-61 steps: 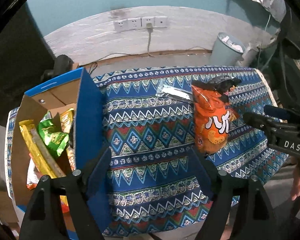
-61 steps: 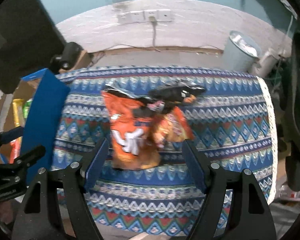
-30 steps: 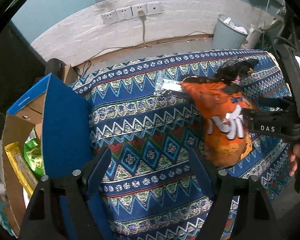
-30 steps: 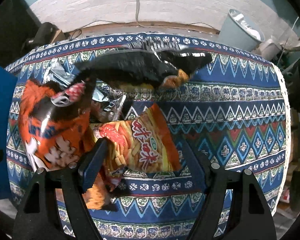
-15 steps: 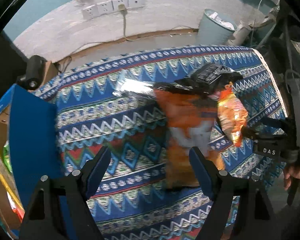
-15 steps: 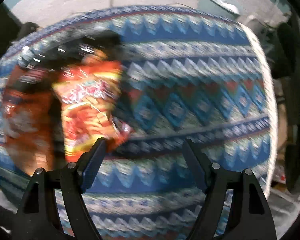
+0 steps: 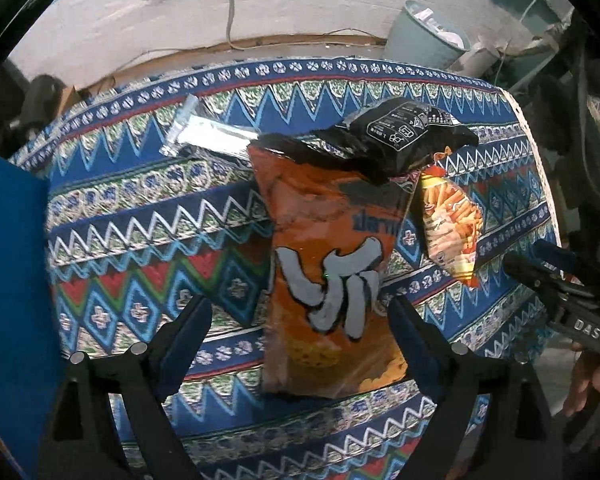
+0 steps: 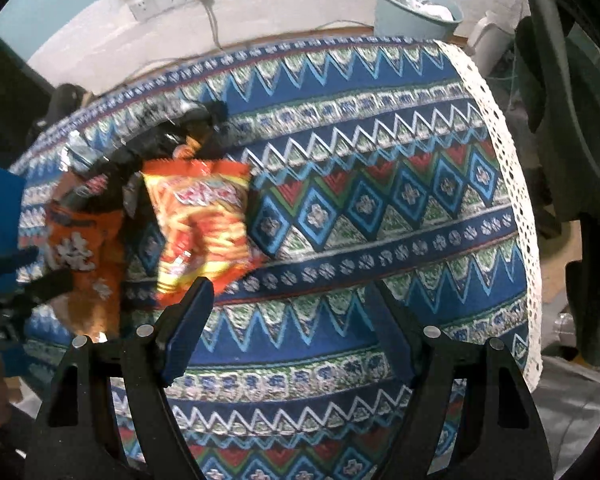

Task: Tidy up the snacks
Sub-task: 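Grasp the large orange bag with the left tool while the right tool grasps the orange stick-snack bag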

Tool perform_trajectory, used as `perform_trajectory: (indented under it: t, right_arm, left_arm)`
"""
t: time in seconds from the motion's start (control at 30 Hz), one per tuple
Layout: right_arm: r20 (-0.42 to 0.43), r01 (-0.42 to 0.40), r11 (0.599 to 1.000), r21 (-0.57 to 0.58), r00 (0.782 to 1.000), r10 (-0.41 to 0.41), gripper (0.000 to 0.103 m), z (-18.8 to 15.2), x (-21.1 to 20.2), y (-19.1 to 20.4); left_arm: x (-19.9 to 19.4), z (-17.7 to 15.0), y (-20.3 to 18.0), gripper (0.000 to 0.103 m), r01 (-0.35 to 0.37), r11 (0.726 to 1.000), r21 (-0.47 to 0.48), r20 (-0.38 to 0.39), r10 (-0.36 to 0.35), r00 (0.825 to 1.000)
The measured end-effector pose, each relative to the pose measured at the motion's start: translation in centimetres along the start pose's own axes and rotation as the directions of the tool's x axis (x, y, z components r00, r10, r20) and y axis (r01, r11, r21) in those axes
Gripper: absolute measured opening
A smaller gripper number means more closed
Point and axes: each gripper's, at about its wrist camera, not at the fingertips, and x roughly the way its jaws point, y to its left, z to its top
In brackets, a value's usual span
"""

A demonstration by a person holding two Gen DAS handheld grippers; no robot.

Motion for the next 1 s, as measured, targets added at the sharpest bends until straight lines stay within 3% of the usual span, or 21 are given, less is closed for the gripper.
perform_trajectory:
  t: [0.17,0.37,0.47,0.53,0.6,0.87,0.97,1.0]
  right_arm:
    - [0.015,-0.041,0.999,-0.013,0.999,0.041,0.077,1.1,-0.2,1.2]
    - [0.017,-0.069,0.996,-0.053,0.997,0.07,0.077,2.2,2.1,3.9]
    - [-0.008,-0.069,0.995,-0.07,0.998,0.068,0.077,2.9,4.1,4.7]
    - [-0.016,-0.066,0.995,-0.077,0.998,0.065,0.077,3.1,5.0,5.1]
    - [-0.023,-0.064,0.995,-0.081,0.998,0.062,0.077,3.2,5.7,5.3]
    - [-0.056,-0.01,0.992,-0.123,0.998,0.003,0.076,2.9,8.3,6.7]
    - [-0.05,0.03,0.988,-0.152,0.998,-0.038,0.059,2.6,8.5,7.3]
    - [-0.05,0.042,0.986,-0.16,0.997,-0.051,0.058,2.4,8.4,7.5]
  left_arm:
    - [2.1,0.5,-0.5,0.091,-0.037,0.999,-0.003,-0.012,0.037,0.999]
    - [3.9,0.5,-1.0,0.091,-0.017,1.0,-0.009,-0.029,0.017,0.999]
    - [4.1,0.2,-1.2,0.083,0.001,1.0,0.012,-0.019,-0.001,1.0]
    - [4.4,0.0,-1.3,0.074,0.023,1.0,0.013,-0.026,-0.023,0.999]
    - [4.5,-0.3,-1.1,0.058,0.033,0.999,0.026,-0.037,-0.032,0.999]
    - [3.7,-1.1,0.7,0.047,0.001,0.998,0.062,-0.016,0.0,1.0]
    - [3.0,-1.2,1.2,0.045,-0.017,0.998,0.065,-0.013,0.018,1.0]
    - [2.8,-1.2,1.3,0.045,-0.024,0.997,0.068,-0.014,0.025,1.0]
